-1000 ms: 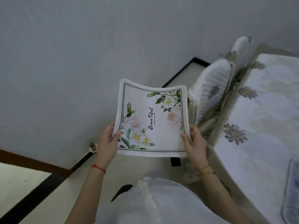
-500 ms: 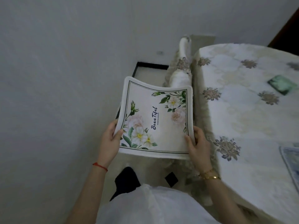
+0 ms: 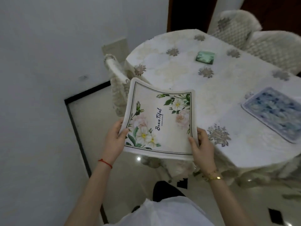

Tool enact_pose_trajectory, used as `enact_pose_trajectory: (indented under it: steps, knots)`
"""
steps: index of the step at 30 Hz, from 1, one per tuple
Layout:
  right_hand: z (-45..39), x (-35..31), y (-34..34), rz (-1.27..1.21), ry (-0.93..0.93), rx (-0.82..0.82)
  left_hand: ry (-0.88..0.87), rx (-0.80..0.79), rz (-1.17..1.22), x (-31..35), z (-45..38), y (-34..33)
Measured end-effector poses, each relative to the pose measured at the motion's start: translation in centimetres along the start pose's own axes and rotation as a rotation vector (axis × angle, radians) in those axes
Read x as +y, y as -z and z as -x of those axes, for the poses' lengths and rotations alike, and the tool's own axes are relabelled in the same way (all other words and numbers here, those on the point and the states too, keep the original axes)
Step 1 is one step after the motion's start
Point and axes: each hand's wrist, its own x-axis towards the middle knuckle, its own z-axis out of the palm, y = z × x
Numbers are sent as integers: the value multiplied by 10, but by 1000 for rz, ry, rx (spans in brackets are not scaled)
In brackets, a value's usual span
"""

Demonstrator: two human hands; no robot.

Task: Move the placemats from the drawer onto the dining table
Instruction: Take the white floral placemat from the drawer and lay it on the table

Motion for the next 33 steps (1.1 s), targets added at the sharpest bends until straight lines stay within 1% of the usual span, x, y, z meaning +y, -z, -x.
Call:
enact_pose_trajectory:
  steps: [6, 10, 12, 15, 22, 27, 29, 33]
  knots:
    - [-32, 13, 6, 51, -121, 226, -104, -202, 17, 13, -93, -46]
    - [-60, 28, 19, 105, -225, 320, -138, -327, -1, 30, -143, -88]
    - [-75, 36, 24, 145, -259, 342, -149, -376, -11, 37, -167, -108]
    - [-93, 46, 28, 167, -321, 387, -119, -457, -20, 40, -198, -139]
    - [-132, 74, 18, 237, -551, 485, -77, -607, -135, 34, -268, -209]
    - [-165, 89, 9, 324, -648, 551, -62, -734, -193, 9, -317, -250]
    - [-176, 97, 4, 363, -705, 557, -56, -764, -224, -6, -336, -268]
    - [-188, 114, -2, 435, -779, 573, -38, -800, -245, -11, -344, -291]
